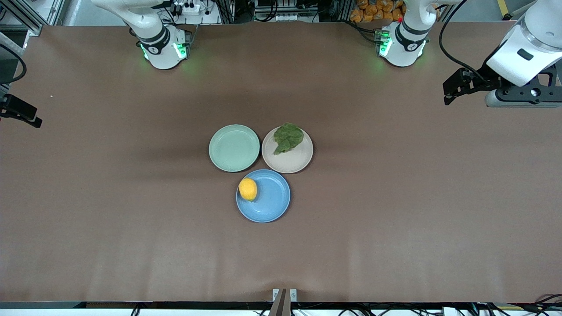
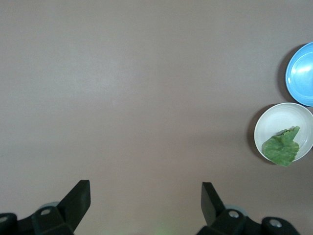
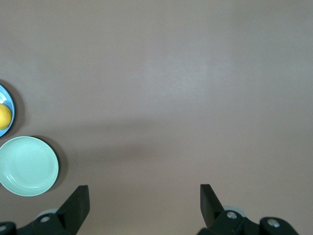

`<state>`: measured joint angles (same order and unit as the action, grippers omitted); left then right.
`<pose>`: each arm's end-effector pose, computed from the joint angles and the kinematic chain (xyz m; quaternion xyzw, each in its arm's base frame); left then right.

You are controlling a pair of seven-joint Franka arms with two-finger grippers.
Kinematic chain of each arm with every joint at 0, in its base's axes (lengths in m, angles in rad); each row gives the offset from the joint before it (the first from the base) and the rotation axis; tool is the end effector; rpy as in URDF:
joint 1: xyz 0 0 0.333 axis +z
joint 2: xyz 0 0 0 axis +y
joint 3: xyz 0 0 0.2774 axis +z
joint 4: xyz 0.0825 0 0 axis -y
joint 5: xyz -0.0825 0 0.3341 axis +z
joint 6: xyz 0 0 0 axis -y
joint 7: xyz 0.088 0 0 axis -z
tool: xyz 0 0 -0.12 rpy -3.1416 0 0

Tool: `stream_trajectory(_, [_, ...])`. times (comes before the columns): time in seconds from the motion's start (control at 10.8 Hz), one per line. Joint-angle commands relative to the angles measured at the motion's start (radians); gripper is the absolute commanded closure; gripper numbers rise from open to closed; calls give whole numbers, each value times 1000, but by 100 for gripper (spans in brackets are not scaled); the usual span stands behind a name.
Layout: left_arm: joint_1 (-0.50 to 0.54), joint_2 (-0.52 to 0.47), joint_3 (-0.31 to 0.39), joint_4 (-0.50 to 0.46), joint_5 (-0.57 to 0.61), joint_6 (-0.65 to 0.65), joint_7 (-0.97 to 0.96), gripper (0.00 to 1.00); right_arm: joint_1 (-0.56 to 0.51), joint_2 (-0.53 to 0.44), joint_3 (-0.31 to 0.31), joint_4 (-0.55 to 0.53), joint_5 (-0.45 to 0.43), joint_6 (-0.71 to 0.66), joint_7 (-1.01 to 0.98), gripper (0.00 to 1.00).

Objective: Pick lemon and lettuce from blue and beige plates

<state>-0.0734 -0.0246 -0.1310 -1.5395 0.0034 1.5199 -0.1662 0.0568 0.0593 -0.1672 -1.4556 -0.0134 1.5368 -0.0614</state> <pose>0.4829 -0.1005 0.5937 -0.9998 0.0190 -0.0030 0.0028 0.5151 -0.0561 0.5885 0.9996 -0.0246 0.0103 0.0126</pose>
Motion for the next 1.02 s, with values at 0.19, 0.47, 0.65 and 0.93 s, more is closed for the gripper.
stream_trajectory(0.19, [3,21,1,22,-13,-1,0,0,6,-12,0,-8,3,-6,9,0])
stream_trajectory(0.47, [-5,63,-2,24,-17,0,0,0,5,-10,-1,-15,58,-6,17,0])
stream_trajectory(0.65, [-17,86,-13,27,-19,0,-3,0,6,-9,-1,-17,58,-6,18,0])
stream_trajectory(0.93, [-61,100,-27,27,-19,2,-16,0,26,-6,23,-31,58,-1,40,0])
